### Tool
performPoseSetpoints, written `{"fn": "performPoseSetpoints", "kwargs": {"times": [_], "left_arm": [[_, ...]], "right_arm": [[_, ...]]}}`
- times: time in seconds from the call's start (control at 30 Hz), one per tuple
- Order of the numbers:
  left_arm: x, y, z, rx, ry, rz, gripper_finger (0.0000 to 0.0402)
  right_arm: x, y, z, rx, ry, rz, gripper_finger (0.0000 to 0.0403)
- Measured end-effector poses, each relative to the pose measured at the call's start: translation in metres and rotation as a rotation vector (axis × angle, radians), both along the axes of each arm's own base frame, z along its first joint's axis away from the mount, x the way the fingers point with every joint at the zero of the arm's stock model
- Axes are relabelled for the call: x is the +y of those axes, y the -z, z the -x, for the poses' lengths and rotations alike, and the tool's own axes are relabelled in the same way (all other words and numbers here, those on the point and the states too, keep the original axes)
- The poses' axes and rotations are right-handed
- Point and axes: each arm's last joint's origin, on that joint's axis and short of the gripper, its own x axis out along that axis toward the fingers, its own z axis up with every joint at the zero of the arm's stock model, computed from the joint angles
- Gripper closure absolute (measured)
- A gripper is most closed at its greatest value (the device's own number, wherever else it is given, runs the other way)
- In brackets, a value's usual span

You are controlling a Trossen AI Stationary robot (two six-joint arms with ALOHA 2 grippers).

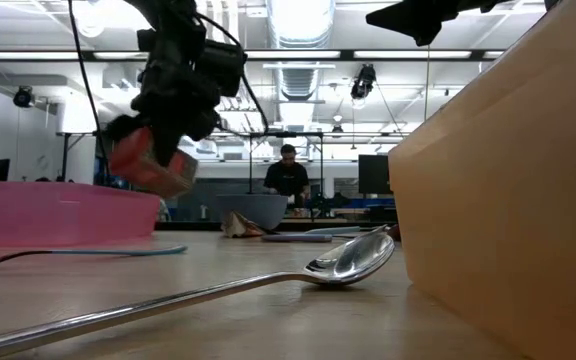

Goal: Pick & Place Food Item
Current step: Put the red seasoning can into the green bin

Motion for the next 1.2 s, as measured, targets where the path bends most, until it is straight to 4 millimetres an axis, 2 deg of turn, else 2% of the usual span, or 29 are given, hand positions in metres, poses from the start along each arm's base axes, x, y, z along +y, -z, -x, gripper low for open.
{"fn": "performPoseSetpoints", "kwargs": {"times": [0.17, 0.3, 0.47, 0.6, 0.73, 1.03, 1.2], "left_arm": [[-0.003, 0.012, -0.006, 0.092, -0.082, 0.215, 0.0104], [-0.003, 0.03, -0.014, 0.155, -0.108, 0.371, 0.0118], [0.004, 0.05, -0.024, 0.206, -0.115, 0.465, 0.0131], [0.01, 0.062, -0.032, 0.213, -0.146, 0.549, 0.0109], [0.015, 0.077, -0.033, 0.267, -0.185, 0.596, 0.0093], [0.021, 0.093, -0.032, 0.342, -0.239, 0.632, 0.0126], [0.022, 0.097, -0.032, 0.352, -0.249, 0.634, 0.0102]], "right_arm": [[0.0, 0.0, 0.0, 0.0, 0.0, 0.0, 0.0072], [0.0, 0.0, 0.0, 0.0, 0.001, 0.0, 0.0072], [0.0, 0.0, 0.0, -0.001, 0.0, 0.0, 0.0072], [0.0, 0.0, 0.0, -0.001, 0.0, 0.0, 0.0072], [0.0, 0.0, 0.0, 0.0, 0.0, 0.0, 0.0072], [0.0, 0.0, 0.0, -0.001, 0.0, 0.0, 0.0072], [0.0, 0.0, 0.0, -0.001, 0.0, 0.0, 0.0072]]}}
